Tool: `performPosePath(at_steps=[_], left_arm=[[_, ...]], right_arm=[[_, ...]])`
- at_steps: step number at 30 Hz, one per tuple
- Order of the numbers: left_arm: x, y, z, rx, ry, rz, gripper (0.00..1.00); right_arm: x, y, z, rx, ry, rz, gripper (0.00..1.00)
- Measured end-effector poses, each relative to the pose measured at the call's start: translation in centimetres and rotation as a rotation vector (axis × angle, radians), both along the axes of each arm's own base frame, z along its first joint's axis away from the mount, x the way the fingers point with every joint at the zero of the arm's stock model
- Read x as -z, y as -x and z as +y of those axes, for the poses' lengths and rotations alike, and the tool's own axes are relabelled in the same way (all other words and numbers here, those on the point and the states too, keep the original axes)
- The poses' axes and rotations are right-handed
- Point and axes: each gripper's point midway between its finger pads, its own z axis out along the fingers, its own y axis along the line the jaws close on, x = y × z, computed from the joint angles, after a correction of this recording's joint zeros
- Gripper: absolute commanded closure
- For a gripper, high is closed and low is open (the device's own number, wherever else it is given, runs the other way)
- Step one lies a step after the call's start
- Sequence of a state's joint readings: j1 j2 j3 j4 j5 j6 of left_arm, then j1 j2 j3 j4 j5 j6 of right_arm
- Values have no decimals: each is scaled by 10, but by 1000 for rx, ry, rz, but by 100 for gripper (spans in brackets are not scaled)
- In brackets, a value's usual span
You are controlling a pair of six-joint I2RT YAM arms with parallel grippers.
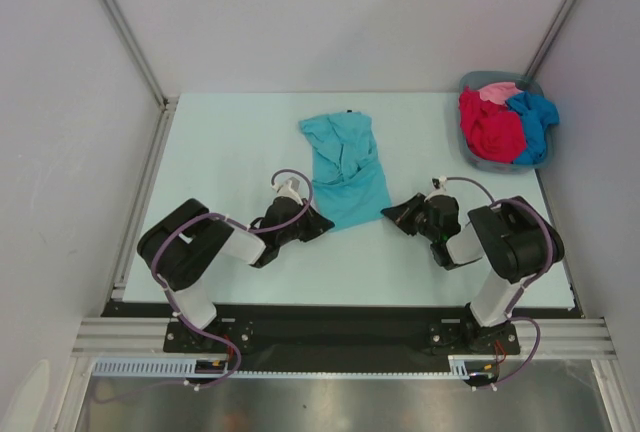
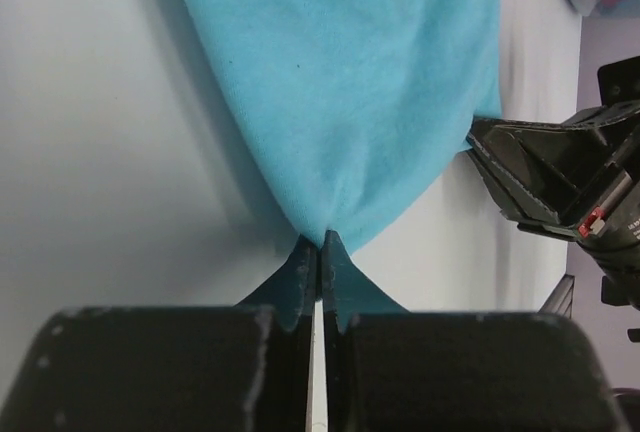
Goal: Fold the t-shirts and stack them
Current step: Fold the tshirt
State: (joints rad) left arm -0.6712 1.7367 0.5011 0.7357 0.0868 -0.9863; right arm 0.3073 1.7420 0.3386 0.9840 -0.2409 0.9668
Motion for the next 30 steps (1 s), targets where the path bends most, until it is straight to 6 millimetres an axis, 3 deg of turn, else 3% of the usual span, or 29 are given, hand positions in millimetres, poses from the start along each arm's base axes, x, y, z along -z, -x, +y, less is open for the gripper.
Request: performPosePath(at_steps=[8,16,21,24,30], left_arm=[[2,6,5,-2,-28,31,100],[-48,49,28,1,-46,5,100],[-42,85,53,-6,-92,32,100],[-35,104,63,0,-116,55,100],[-40,111,72,-16,-146,63,100]], right_arm=[[-12,15,15,-29,18,-21,100],[-17,86,60,-143,58,-7,100],[-18,109,57,-123,84,18,100],[-27,112,49,-95,93,13,100],[-57,112,45,-74,97,-15,100]])
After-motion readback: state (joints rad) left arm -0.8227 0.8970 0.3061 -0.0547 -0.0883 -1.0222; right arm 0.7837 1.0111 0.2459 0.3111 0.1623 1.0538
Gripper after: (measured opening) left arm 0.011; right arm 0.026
